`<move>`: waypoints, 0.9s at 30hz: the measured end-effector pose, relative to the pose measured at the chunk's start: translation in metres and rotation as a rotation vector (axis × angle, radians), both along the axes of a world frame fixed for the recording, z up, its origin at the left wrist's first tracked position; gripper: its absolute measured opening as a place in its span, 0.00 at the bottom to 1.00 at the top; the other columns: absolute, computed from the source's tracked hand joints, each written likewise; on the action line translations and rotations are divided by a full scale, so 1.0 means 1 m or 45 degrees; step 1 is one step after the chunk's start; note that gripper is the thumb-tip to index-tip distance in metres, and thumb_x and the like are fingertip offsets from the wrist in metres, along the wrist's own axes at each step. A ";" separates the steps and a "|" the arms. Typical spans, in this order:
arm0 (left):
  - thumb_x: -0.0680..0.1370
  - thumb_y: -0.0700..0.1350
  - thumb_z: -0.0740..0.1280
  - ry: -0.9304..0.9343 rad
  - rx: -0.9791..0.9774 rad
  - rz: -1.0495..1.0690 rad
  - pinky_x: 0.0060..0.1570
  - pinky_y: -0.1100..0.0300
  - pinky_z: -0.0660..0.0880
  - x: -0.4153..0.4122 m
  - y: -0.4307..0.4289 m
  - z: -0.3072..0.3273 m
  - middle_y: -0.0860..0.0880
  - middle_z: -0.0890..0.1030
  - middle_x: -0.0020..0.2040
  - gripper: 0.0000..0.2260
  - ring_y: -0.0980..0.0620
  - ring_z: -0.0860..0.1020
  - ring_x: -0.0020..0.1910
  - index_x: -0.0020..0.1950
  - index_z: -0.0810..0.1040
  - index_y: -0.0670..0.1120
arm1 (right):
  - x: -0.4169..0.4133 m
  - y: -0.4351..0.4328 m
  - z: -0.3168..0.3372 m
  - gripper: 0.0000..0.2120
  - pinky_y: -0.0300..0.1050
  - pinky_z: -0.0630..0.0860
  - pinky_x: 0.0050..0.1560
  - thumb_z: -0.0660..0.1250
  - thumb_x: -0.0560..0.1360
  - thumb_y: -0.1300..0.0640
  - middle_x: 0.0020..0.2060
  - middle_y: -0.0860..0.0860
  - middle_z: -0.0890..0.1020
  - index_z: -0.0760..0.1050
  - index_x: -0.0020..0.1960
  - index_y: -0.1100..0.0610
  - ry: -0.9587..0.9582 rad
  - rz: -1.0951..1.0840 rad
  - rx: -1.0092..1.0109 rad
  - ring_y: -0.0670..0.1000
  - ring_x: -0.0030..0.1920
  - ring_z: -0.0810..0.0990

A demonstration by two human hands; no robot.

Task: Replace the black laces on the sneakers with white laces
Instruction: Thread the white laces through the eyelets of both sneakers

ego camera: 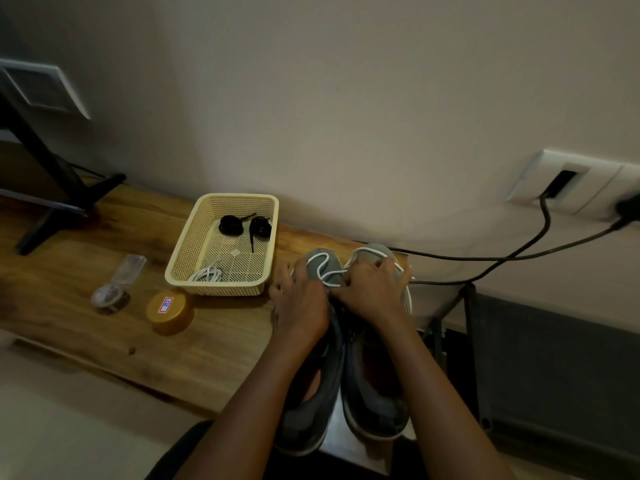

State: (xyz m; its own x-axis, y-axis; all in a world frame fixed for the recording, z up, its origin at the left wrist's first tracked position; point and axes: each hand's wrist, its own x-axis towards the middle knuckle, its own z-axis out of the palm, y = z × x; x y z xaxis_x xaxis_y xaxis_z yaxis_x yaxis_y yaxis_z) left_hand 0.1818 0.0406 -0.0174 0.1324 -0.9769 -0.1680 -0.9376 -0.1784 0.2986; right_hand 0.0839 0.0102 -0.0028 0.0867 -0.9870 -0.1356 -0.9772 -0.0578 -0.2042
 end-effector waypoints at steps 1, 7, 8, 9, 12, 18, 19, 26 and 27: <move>0.81 0.48 0.57 0.021 0.009 0.009 0.69 0.44 0.53 -0.001 0.000 0.000 0.49 0.50 0.76 0.21 0.42 0.47 0.74 0.75 0.60 0.50 | 0.000 0.000 -0.001 0.23 0.69 0.39 0.68 0.63 0.72 0.37 0.61 0.51 0.75 0.79 0.53 0.55 -0.009 -0.011 0.011 0.59 0.71 0.58; 0.81 0.46 0.59 0.131 -0.095 0.315 0.67 0.45 0.58 0.023 -0.007 0.013 0.46 0.55 0.75 0.14 0.42 0.53 0.72 0.65 0.70 0.44 | 0.000 -0.001 -0.003 0.20 0.70 0.38 0.69 0.66 0.71 0.42 0.64 0.47 0.74 0.79 0.54 0.55 0.024 0.018 -0.032 0.58 0.73 0.54; 0.81 0.46 0.60 0.158 -0.142 0.389 0.66 0.45 0.60 0.031 -0.008 0.017 0.46 0.57 0.73 0.13 0.42 0.55 0.71 0.64 0.71 0.43 | -0.001 -0.002 -0.004 0.18 0.70 0.38 0.69 0.67 0.71 0.43 0.64 0.47 0.74 0.79 0.52 0.55 0.020 0.022 -0.024 0.58 0.73 0.54; 0.81 0.46 0.60 0.189 -0.192 0.451 0.65 0.46 0.61 0.040 -0.008 0.019 0.45 0.61 0.71 0.12 0.42 0.57 0.70 0.62 0.73 0.43 | -0.002 -0.003 -0.005 0.16 0.70 0.37 0.68 0.67 0.71 0.44 0.65 0.47 0.74 0.79 0.51 0.55 0.004 0.028 -0.011 0.58 0.73 0.54; 0.80 0.45 0.60 0.604 -0.274 0.468 0.57 0.50 0.67 0.054 -0.005 0.021 0.44 0.72 0.58 0.04 0.42 0.67 0.62 0.52 0.72 0.45 | -0.005 -0.005 -0.004 0.10 0.68 0.38 0.69 0.66 0.72 0.47 0.63 0.47 0.75 0.79 0.44 0.54 -0.089 0.037 -0.009 0.58 0.72 0.56; 0.79 0.40 0.63 1.402 -0.190 0.353 0.48 0.56 0.74 0.026 -0.003 0.035 0.46 0.82 0.44 0.05 0.50 0.80 0.45 0.44 0.70 0.47 | -0.014 -0.011 0.005 0.07 0.59 0.53 0.69 0.68 0.71 0.50 0.58 0.46 0.78 0.82 0.44 0.52 -0.281 -0.168 -0.128 0.56 0.68 0.61; 0.79 0.40 0.63 1.352 -0.194 0.325 0.51 0.55 0.74 0.025 -0.003 0.033 0.47 0.82 0.42 0.06 0.51 0.80 0.44 0.43 0.71 0.48 | -0.014 -0.011 0.006 0.06 0.59 0.53 0.69 0.68 0.70 0.51 0.59 0.46 0.77 0.82 0.44 0.51 -0.273 -0.170 -0.128 0.57 0.68 0.60; 0.77 0.53 0.66 0.332 -0.197 0.137 0.53 0.54 0.57 0.028 -0.002 0.018 0.55 0.80 0.45 0.03 0.53 0.76 0.51 0.47 0.76 0.55 | -0.007 -0.005 0.003 0.20 0.65 0.42 0.69 0.67 0.69 0.37 0.63 0.45 0.74 0.81 0.46 0.54 -0.111 0.044 -0.089 0.57 0.73 0.54; 0.77 0.53 0.67 0.259 -0.183 0.106 0.53 0.53 0.57 0.027 -0.001 0.017 0.54 0.81 0.47 0.04 0.53 0.76 0.53 0.48 0.78 0.54 | -0.006 -0.005 0.001 0.24 0.66 0.40 0.69 0.67 0.68 0.34 0.64 0.46 0.74 0.81 0.49 0.53 -0.055 0.086 -0.073 0.57 0.74 0.53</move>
State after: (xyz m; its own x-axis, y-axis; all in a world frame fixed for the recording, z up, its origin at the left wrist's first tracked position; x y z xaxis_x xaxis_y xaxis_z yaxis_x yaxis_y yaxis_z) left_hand 0.2087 0.0394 -0.0001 0.1912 -0.9797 -0.0598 -0.8393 -0.1948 0.5076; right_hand 0.0783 0.0054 -0.0020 0.1576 -0.9847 -0.0737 -0.9611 -0.1358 -0.2406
